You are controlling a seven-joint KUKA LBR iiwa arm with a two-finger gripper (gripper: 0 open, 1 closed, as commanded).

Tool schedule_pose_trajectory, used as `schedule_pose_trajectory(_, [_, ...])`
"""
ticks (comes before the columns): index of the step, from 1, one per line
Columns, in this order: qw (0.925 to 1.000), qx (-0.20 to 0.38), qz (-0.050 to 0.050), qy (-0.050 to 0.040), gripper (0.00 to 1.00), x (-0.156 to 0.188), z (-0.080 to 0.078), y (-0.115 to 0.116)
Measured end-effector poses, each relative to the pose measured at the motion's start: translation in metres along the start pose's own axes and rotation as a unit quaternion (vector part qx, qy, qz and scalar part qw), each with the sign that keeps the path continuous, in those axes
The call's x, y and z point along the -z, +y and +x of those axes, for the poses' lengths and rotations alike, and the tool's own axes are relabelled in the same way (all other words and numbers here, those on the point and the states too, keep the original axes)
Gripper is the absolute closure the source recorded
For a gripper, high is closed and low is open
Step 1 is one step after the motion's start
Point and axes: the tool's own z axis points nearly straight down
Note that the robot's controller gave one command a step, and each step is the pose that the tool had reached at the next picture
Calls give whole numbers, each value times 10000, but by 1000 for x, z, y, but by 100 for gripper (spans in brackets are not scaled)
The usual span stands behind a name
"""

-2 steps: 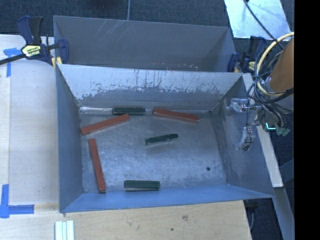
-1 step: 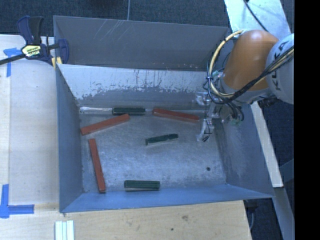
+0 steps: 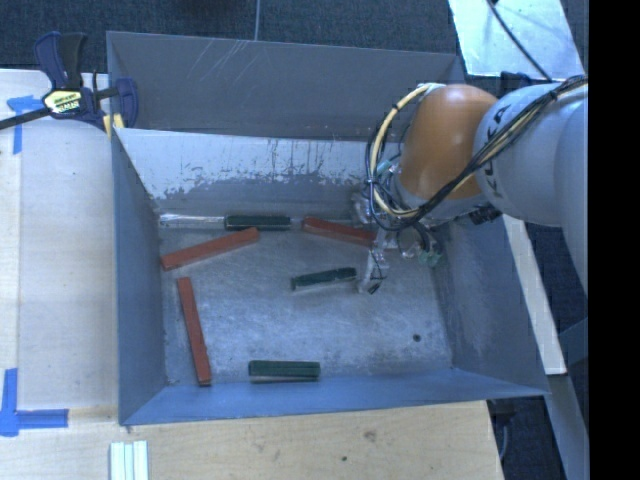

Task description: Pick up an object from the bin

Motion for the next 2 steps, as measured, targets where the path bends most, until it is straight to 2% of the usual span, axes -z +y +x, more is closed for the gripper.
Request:
schedule_pose_trajectory(1, [9963, 855, 3, -18, 0, 2, 12, 58])
schedule_pose_trajectory(2, [9963, 860, 3, -12, 100, 3, 11, 58])
